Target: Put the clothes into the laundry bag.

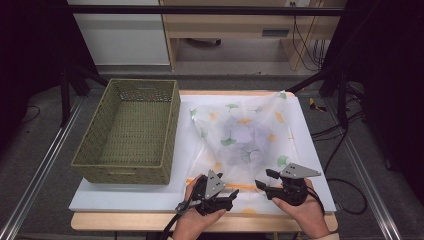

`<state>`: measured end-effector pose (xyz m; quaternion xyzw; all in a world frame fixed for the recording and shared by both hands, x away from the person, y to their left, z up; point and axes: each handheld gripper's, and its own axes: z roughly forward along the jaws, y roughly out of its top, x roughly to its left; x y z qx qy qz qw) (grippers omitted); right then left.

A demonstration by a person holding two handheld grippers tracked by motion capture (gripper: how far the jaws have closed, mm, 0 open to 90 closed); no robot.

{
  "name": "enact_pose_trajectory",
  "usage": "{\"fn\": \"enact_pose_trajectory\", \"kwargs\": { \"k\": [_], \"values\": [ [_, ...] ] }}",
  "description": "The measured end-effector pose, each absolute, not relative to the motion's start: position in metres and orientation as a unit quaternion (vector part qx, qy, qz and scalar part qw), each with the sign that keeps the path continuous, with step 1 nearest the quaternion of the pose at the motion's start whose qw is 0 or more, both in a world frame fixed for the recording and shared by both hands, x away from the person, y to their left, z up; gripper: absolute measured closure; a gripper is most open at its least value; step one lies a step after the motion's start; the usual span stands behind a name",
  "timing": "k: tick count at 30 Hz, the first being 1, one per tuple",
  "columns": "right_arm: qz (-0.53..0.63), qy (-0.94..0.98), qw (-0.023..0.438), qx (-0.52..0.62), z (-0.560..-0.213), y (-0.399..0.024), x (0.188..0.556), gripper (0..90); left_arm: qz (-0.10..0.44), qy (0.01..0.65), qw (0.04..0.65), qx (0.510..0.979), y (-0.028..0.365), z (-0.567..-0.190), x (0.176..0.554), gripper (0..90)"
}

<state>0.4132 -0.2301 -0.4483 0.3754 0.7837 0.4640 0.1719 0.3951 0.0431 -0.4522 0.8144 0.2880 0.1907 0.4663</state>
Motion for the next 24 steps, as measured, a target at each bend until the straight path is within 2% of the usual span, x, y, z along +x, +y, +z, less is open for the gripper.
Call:
{"fn": "enact_pose_trajectory", "kwargs": {
  "k": [8,11,15,24],
  "values": [
    [0.466,0.766,0.223,0.382,-0.444,-0.234,0.415,15.3,0.192,0.307,0.482,0.798,0.069,-0.445,0.383,16.0],
    [0.468,0.76,0.237,0.384,-0.444,-0.238,0.415,12.9,0.187,0.308,0.495,0.791,0.073,-0.44,0.382,13.8],
    [0.466,0.751,0.253,0.394,-0.442,-0.242,0.415,14.5,0.183,0.294,0.507,0.789,0.08,-0.436,0.381,9.9],
    [0.446,0.755,0.286,0.386,-0.442,-0.236,0.412,26.0,0.205,0.309,0.531,0.762,0.107,-0.423,0.373,9.6]
  ]
}}
